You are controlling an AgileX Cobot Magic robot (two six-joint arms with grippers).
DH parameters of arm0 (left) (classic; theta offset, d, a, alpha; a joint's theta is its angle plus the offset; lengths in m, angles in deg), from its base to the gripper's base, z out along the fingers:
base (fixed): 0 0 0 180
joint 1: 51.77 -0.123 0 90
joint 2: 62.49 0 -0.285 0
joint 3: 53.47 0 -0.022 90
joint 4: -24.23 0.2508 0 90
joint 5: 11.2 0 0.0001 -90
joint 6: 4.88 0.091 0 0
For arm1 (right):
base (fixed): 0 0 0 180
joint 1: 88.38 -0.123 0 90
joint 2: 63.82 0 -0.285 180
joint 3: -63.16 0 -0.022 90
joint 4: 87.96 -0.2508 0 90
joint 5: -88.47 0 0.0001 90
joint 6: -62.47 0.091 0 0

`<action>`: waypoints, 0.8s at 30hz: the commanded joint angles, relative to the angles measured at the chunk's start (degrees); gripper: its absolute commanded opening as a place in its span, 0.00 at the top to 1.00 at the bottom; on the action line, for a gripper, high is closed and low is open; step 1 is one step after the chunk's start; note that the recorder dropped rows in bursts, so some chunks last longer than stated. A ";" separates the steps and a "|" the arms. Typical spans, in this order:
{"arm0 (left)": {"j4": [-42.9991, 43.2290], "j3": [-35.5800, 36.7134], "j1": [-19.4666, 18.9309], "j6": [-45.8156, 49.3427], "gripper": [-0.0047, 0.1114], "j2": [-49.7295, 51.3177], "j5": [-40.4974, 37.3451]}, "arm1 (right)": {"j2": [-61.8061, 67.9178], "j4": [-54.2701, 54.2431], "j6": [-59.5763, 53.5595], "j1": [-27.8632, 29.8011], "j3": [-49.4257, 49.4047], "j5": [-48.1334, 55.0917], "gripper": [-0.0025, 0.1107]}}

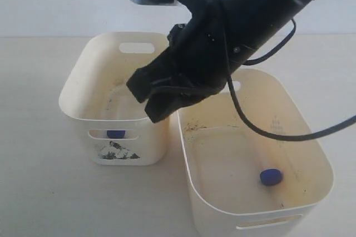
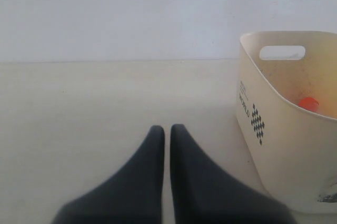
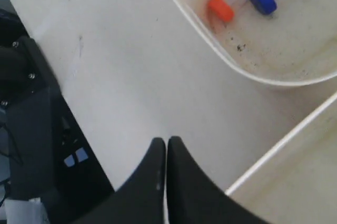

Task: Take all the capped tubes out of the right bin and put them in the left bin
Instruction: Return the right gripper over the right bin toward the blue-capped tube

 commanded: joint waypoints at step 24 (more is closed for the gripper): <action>0.12 -0.16 -0.06 -0.48 0.92 -0.19 0.08 | 4.49 50.69 45.07 -6.53 0.84 13.27 0.98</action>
